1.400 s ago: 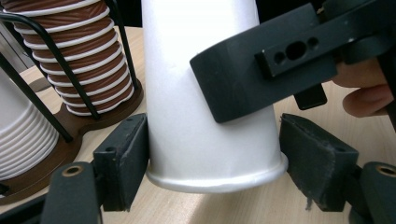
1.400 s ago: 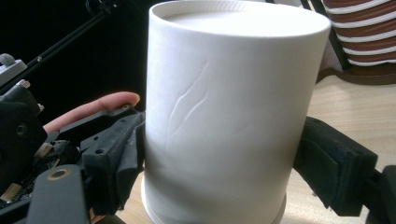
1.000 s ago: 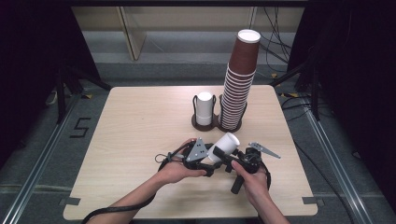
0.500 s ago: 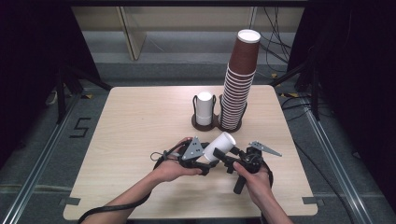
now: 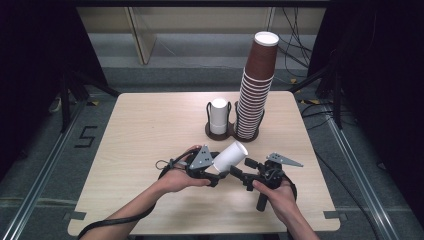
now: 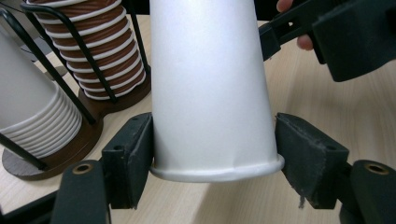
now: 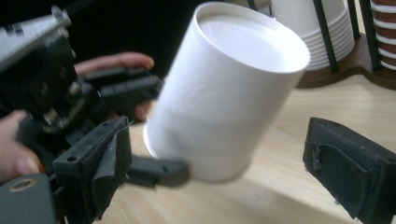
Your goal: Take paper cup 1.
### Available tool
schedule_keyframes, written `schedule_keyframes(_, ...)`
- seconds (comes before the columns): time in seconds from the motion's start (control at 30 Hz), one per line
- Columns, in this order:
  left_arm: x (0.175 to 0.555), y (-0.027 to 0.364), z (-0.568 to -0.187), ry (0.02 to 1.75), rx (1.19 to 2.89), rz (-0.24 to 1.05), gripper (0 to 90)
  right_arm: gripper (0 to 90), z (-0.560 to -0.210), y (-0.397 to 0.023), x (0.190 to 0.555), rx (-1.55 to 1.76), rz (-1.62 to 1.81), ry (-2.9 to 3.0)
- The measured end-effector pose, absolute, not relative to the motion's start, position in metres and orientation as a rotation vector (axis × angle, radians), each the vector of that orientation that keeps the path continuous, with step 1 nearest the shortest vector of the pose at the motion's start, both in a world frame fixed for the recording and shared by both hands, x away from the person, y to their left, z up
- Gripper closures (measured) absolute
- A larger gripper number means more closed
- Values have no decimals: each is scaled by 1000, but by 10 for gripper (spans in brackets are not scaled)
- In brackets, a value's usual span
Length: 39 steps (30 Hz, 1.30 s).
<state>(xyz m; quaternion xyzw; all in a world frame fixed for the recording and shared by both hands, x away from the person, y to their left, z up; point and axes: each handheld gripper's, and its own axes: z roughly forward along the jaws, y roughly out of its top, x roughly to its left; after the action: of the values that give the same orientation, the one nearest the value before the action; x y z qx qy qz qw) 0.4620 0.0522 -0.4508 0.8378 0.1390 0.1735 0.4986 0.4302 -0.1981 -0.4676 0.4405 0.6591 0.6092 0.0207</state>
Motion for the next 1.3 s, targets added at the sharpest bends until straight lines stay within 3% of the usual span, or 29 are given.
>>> schedule_keyframes(0.67, 448, 75, -445, 259, 2158, 360, 298, 128, -481, -205, 436, 1092, 1498, 2347)
schedule_keyframes(1.3, 441, 84, -441, 127, 2323, 346, 295, 154, -471, -188, 442, 509, 1077, 2746)
